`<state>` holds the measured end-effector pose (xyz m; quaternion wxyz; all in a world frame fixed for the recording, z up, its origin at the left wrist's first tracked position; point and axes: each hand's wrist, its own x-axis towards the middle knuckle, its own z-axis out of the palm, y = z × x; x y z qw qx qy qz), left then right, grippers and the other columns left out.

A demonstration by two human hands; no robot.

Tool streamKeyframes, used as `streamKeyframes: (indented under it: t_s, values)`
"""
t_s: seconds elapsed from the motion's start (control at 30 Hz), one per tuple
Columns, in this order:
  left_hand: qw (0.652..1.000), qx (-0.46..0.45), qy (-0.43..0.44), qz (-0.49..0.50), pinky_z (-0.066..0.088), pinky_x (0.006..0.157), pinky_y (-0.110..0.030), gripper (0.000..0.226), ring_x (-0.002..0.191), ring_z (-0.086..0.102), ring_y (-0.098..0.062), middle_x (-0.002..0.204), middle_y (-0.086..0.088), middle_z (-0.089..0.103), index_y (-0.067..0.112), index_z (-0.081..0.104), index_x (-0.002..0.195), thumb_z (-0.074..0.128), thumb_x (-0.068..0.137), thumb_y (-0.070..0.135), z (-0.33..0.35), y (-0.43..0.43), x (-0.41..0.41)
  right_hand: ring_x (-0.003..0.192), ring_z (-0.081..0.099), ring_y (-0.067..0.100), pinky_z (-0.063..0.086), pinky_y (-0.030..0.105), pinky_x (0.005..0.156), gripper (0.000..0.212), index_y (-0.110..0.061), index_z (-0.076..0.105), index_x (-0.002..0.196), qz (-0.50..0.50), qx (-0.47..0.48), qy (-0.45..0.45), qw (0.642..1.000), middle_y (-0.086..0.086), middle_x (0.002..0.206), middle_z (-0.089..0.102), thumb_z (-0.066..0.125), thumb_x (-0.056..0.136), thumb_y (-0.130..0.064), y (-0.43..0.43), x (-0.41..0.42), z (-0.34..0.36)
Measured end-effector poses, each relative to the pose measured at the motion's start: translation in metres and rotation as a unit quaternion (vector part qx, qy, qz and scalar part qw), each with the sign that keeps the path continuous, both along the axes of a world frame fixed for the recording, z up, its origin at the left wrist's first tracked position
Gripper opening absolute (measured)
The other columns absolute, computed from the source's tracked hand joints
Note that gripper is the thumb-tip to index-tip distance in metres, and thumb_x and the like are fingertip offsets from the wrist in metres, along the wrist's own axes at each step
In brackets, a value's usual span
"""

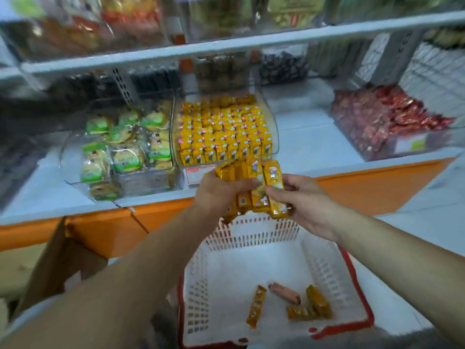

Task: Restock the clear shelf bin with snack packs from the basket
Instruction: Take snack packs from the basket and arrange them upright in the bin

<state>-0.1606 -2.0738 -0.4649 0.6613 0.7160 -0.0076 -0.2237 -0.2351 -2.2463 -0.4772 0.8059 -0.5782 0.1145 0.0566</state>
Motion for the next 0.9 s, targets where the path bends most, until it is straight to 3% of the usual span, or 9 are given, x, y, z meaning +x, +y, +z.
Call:
streamKeyframes:
  t_s: [0.13,0.23,0.3,0.37,0.47,0.57,0.7,0.8,0.9]
  values:
    - [0.998,0.002,-0.061,0.002,0.062,0.057,-0.042,0.037,0.073,0.078,-0.032,0.086,-0.009,0.081,0.016,0.072,0.101,0.093,0.071,0.02,0.043,0.01,0.011,0.072,0.069,0.018,0.053,0.029,0.058,0.033,-0.012,0.076,0.101,0.004,-0.028,-0.033,0.999,0.008,0.088,0.074,0.075,0.076,-0.033,-0.007,0.007,0.037]
    - [0.997,-0.003,-0.075,0.005,0.065,0.068,-0.053,0.052,0.077,0.078,-0.036,0.088,-0.011,0.08,0.013,0.069,0.109,0.094,0.064,0.026,0.051,0.019,0.015,0.075,0.068,0.018,0.051,0.037,0.071,0.018,-0.023,0.074,0.097,-0.032,-0.067,-0.061,0.995,0.003,0.086,0.072,0.076,0.081,-0.031,-0.013,0.017,0.042]
    - [0.998,0.0,-0.068,0.011,0.064,0.072,-0.05,0.058,0.08,0.078,-0.035,0.09,-0.011,0.08,0.012,0.069,0.111,0.094,0.061,0.028,0.047,0.025,0.02,0.08,0.069,0.019,0.051,0.044,0.081,0.021,-0.03,0.068,0.104,-0.067,-0.132,-0.09,0.985,-0.002,0.084,0.07,0.074,0.085,-0.026,-0.017,0.03,0.041]
    - [0.996,0.027,-0.079,0.009,0.063,0.076,-0.047,0.046,0.08,0.079,-0.031,0.09,-0.008,0.081,0.015,0.071,0.108,0.092,0.068,0.026,0.044,0.03,0.027,0.086,0.07,0.019,0.053,0.048,0.088,0.031,-0.035,0.059,0.112,-0.101,-0.216,-0.13,0.962,-0.002,0.089,0.069,0.073,0.088,-0.022,-0.023,0.046,0.045]
    - [0.994,0.052,-0.093,0.017,0.064,0.076,-0.052,0.032,0.078,0.078,-0.033,0.085,-0.008,0.08,0.018,0.073,0.098,0.09,0.072,0.027,0.044,0.039,0.037,0.087,0.067,0.01,0.056,0.043,0.086,0.035,-0.039,0.055,0.104,-0.136,-0.311,-0.197,0.92,0.005,0.107,0.065,0.073,0.087,-0.015,-0.033,0.071,0.053]
    - [0.994,0.058,-0.097,0.009,0.064,0.073,-0.057,0.033,0.079,0.078,-0.038,0.086,-0.011,0.08,0.012,0.074,0.098,0.09,0.072,0.025,0.044,0.045,0.04,0.079,0.065,0.0,0.052,0.032,0.074,0.036,-0.043,0.051,0.096,-0.138,-0.396,-0.204,0.885,-0.011,0.102,0.064,0.072,0.086,-0.015,-0.045,0.092,0.05]
    - [0.995,0.053,-0.08,-0.007,0.063,0.062,-0.056,0.049,0.071,0.078,-0.034,0.084,-0.01,0.08,0.012,0.073,0.102,0.088,0.061,0.032,0.044,0.049,0.04,0.084,0.061,0.015,0.048,0.034,0.072,0.036,-0.043,0.05,0.108,-0.011,-0.605,-0.16,0.78,-0.008,0.101,0.064,0.071,0.087,-0.023,-0.056,0.108,0.036]
    - [0.995,0.064,-0.078,-0.004,0.064,0.056,-0.048,0.043,0.069,0.078,-0.033,0.082,-0.007,0.08,0.016,0.073,0.102,0.089,0.066,0.031,0.041,0.054,0.045,0.088,0.052,0.011,0.042,0.032,0.072,0.036,-0.039,0.059,0.116,0.036,-0.691,-0.135,0.709,-0.008,0.112,0.062,0.074,0.085,-0.028,-0.058,0.115,0.034]
    - [0.995,0.072,-0.074,0.004,0.063,0.056,-0.034,0.04,0.07,0.079,-0.024,0.082,-0.001,0.081,0.018,0.074,0.102,0.088,0.068,0.031,0.036,0.055,0.049,0.101,0.055,0.015,0.047,0.035,0.079,0.031,-0.035,0.067,0.118,0.047,-0.744,-0.153,0.648,-0.009,0.119,0.06,0.069,0.088,-0.04,-0.054,0.117,0.034]
